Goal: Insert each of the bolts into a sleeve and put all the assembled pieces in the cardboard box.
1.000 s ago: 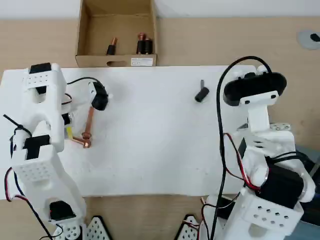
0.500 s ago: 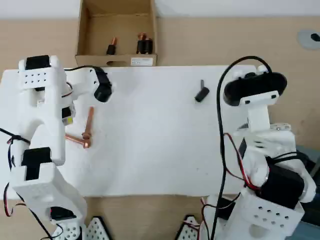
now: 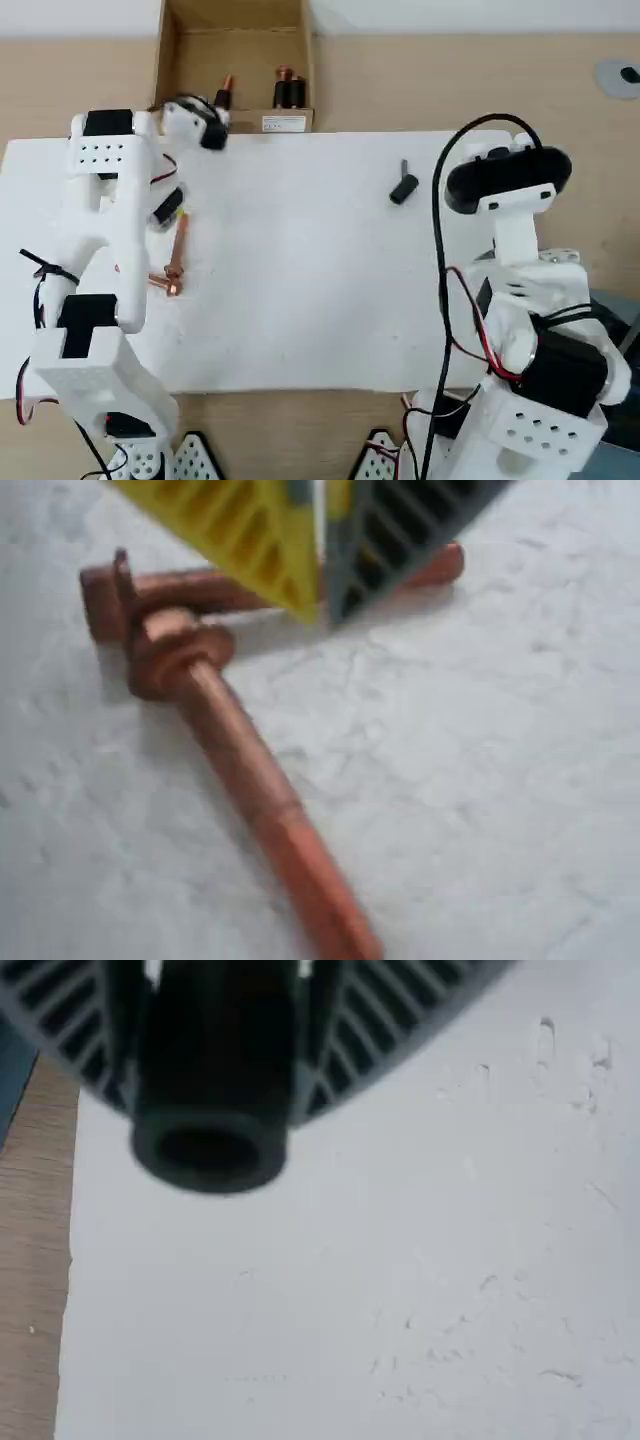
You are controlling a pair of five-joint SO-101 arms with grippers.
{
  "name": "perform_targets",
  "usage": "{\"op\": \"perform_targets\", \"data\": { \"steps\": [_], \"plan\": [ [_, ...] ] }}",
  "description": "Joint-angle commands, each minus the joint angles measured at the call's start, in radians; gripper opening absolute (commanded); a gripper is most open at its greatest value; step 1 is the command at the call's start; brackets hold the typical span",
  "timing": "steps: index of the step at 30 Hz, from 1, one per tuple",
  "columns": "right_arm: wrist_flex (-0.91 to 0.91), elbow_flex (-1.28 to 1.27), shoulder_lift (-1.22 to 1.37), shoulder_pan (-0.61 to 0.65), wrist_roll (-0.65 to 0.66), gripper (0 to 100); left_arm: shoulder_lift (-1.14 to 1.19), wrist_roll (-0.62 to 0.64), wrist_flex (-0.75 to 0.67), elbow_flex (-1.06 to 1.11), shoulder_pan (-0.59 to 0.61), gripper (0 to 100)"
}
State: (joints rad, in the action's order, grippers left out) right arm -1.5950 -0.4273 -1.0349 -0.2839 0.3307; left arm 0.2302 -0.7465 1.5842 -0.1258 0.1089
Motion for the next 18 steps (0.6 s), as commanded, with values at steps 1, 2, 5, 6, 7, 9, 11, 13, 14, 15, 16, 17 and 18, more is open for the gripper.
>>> {"op": "perform_targets", "data": {
  "steps": [1,2,5,6,7,9,11,13,14,15,16,17,18],
  "plan": [
    [-0.003,0.065,-0.005,-0.01,0.003,1.2,-0.05,0.209,-0.04,-0.028,-0.009,1],
    [-0.003,0.071,-0.004,-0.01,0.003,1.2,-0.05,0.247,-0.041,-0.017,-0.011,1],
    [-0.002,0.082,-0.002,-0.01,0.008,1.2,-0.05,0.321,-0.078,0.049,-0.011,1],
    [-0.002,0.082,-0.002,-0.01,0.008,1.2,-0.05,0.333,-0.087,0.077,-0.011,1],
    [-0.002,0.082,-0.002,-0.01,0.008,1.2,-0.05,0.339,-0.095,0.106,-0.011,2],
    [-0.002,0.082,-0.002,-0.01,0.008,1.2,-0.051,0.353,-0.121,0.166,-0.014,4],
    [-0.002,0.084,-0.002,-0.01,0.008,1.2,-0.058,0.362,-0.161,0.232,-0.015,8],
    [-0.002,0.084,-0.002,-0.01,0.008,1.2,-0.059,0.365,-0.186,0.279,-0.02,10],
    [-0.002,0.084,-0.002,-0.01,0.008,1.2,-0.059,0.365,-0.189,0.295,-0.021,10],
    [-0.005,0.084,-0.002,-0.01,0.008,1.2,-0.059,0.365,-0.189,0.304,-0.023,10],
    [-0.006,0.084,-0.004,-0.01,0.008,1.2,-0.059,0.367,-0.189,0.31,-0.023,10],
    [-0.008,0.084,-0.007,-0.01,0.008,1.2,-0.059,0.367,-0.193,0.311,-0.023,10],
    [-0.008,0.085,-0.008,-0.01,0.008,1.2,-0.059,0.367,-0.207,0.316,-0.023,10]
  ]
}}
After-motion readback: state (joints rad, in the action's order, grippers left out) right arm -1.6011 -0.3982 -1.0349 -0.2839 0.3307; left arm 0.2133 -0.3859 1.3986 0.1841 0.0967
